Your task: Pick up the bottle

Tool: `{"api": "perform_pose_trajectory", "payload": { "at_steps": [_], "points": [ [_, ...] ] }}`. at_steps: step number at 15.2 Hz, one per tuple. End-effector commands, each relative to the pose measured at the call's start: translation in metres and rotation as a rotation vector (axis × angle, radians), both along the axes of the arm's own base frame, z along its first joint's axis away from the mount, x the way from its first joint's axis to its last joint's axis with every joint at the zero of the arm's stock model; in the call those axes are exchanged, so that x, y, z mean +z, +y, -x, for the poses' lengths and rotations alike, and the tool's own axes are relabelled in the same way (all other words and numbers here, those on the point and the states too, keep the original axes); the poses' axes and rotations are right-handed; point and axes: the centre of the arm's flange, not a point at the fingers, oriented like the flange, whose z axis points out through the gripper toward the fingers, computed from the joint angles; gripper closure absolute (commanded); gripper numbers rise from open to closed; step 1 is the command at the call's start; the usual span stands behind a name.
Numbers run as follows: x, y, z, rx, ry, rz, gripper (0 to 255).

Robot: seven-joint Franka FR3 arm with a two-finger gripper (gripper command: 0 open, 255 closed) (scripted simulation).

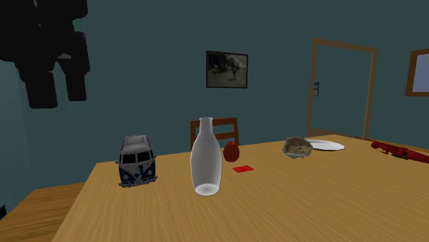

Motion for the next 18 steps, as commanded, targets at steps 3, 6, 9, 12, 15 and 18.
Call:
{"api": "perform_pose_trajectory", "payload": {
  "at_steps": [3, 6, 9, 12, 15, 18],
  "points": [
    [-0.003, 0.018, -0.02, 0.002, 0.001, 0.002, 0],
    [-0.007, 0.044, -0.049, 0.004, 0.002, 0.005, 0],
    [-0.012, 0.071, -0.079, 0.006, 0.003, 0.008, 0],
    [-0.017, 0.098, -0.108, 0.008, 0.005, 0.011, 0],
    [-0.022, 0.125, -0.137, 0.011, 0.006, 0.014, 0],
    [-0.027, 0.152, -0.167, 0.013, 0.007, 0.017, 0]
  ]
}}
